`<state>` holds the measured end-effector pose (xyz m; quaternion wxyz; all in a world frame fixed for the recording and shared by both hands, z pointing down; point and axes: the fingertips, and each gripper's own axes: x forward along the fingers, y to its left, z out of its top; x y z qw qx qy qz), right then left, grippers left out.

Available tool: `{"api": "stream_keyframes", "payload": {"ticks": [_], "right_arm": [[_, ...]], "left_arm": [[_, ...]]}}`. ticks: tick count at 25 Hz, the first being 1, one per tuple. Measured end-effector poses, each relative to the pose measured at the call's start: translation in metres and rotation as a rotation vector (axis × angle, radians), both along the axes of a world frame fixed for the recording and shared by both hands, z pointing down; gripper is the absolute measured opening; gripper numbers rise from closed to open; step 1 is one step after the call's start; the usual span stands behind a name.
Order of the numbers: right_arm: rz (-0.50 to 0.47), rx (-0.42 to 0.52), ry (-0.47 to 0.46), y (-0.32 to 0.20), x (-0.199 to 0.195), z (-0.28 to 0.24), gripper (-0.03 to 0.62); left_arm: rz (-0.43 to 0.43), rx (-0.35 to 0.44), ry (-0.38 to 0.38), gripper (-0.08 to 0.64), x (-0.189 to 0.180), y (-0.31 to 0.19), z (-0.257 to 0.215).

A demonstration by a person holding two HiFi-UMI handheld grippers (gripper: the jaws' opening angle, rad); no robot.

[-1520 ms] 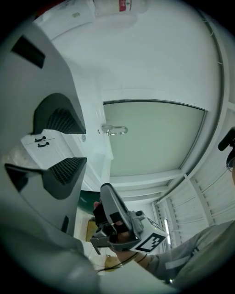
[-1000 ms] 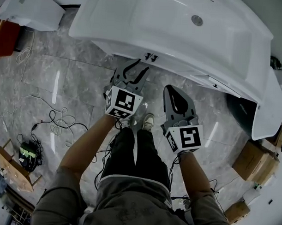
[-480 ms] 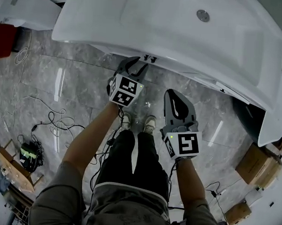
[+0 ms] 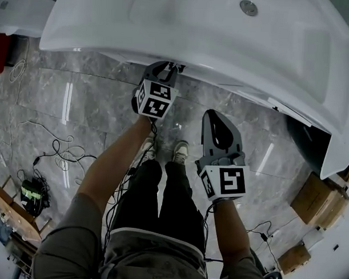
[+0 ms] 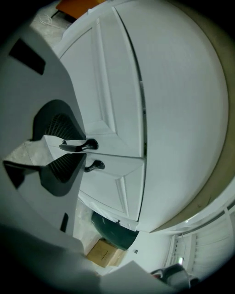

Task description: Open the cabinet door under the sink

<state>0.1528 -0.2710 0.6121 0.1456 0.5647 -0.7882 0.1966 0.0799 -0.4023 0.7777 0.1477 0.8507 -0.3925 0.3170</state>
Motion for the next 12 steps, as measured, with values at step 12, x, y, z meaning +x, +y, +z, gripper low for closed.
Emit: {"api": "stream_keyframes", "payload": {"ticks": [12], "right_arm": [[0.022, -0.08, 0.01, 0.02, 0.009, 0.027, 0.032]], "left_arm": [[0.032, -0.018, 0.003, 0.053, 0.005, 0.004, 0.012]]}}
